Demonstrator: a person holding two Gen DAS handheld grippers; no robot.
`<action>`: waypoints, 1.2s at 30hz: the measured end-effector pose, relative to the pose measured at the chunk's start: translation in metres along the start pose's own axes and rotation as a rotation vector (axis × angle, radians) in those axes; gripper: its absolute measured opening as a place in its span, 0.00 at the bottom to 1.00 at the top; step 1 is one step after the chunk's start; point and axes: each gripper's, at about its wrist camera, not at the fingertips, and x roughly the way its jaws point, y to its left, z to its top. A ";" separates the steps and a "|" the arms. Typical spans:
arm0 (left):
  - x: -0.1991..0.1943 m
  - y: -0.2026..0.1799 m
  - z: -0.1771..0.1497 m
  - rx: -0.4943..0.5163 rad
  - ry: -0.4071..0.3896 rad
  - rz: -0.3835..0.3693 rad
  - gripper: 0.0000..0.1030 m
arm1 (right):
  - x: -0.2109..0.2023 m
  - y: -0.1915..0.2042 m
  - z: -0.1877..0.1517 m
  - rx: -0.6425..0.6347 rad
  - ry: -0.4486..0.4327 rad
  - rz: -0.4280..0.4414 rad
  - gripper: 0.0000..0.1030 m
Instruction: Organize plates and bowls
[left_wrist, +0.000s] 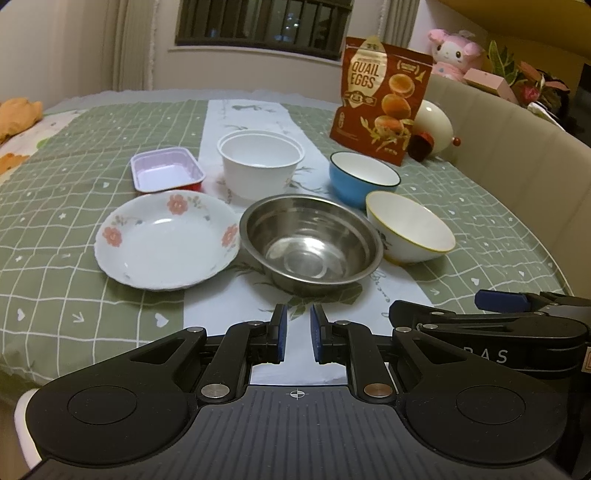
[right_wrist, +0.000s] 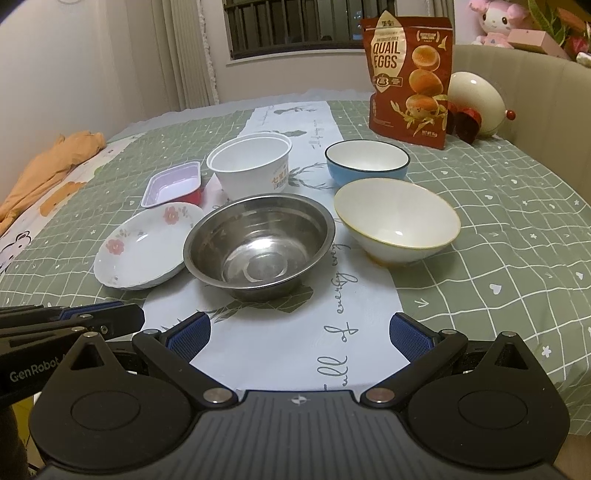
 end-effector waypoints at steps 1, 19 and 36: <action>0.000 0.000 0.000 -0.001 0.001 0.000 0.16 | 0.000 0.000 0.000 -0.001 -0.002 0.000 1.00; 0.001 0.002 0.000 -0.005 0.005 0.005 0.16 | 0.001 0.000 -0.001 0.002 0.001 0.008 1.00; 0.006 0.006 0.000 -0.019 0.015 0.004 0.16 | 0.004 0.001 -0.001 0.005 0.009 0.012 1.00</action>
